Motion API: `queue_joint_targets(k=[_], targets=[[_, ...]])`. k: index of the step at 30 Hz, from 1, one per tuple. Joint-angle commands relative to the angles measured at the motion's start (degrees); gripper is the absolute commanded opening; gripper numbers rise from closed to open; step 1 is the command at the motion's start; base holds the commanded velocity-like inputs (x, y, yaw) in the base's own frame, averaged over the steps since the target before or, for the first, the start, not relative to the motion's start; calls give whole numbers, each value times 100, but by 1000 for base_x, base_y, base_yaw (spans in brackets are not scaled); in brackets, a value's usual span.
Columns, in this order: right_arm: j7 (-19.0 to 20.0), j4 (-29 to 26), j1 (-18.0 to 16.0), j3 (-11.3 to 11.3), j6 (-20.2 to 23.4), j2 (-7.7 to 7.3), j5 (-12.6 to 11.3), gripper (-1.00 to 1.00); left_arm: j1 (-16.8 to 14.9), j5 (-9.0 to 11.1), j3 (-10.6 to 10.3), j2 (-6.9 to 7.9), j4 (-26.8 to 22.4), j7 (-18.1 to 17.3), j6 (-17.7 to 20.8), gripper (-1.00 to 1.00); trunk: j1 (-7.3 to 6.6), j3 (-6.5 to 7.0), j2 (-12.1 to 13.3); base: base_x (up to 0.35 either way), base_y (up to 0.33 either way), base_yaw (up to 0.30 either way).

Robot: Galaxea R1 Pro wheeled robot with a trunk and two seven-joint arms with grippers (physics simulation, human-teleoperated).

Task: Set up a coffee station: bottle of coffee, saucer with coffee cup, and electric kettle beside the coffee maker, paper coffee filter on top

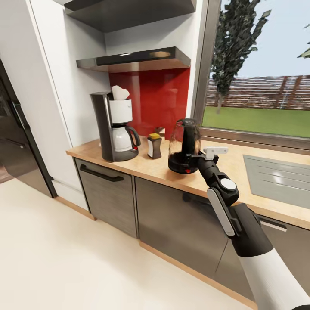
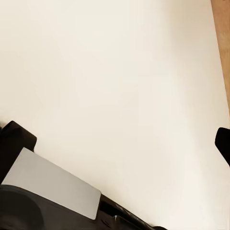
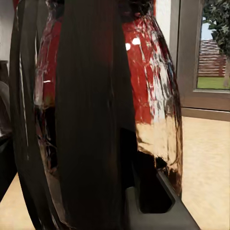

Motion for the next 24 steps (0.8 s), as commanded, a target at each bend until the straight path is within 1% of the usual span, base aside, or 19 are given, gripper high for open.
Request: queue_joint_targets(k=[1, 9, 13, 18, 24], targets=[[-60, -8, -7, 17, 16, -6, -43, -100, -4, -16, 17, 1, 8, -21, -20, 100, -1, -5, -3, 0, 37, 0], [-60, -5, -6, 20, 16, -6, -43, -100, -4, -16, 17, 1, 8, -21, -18, 100, -1, -5, -3, 101, 102, 0], [-60, -3, -4, 20, 16, -6, -43, -100, -4, -16, 18, 1, 8, -21, -19, 100, -1, -5, -3, 41, 38, 0], [-61, -2, -5, 20, 16, -6, -43, -100, -4, -16, 18, 2, 8, -21, -21, 100, -1, -5, -3, 63, 173, 0], [-64, -1, -5, 20, 16, -6, -43, -100, -4, -16, 19, 2, 8, -21, -21, 100, -1, -5, -3, 10, 52, 0]])
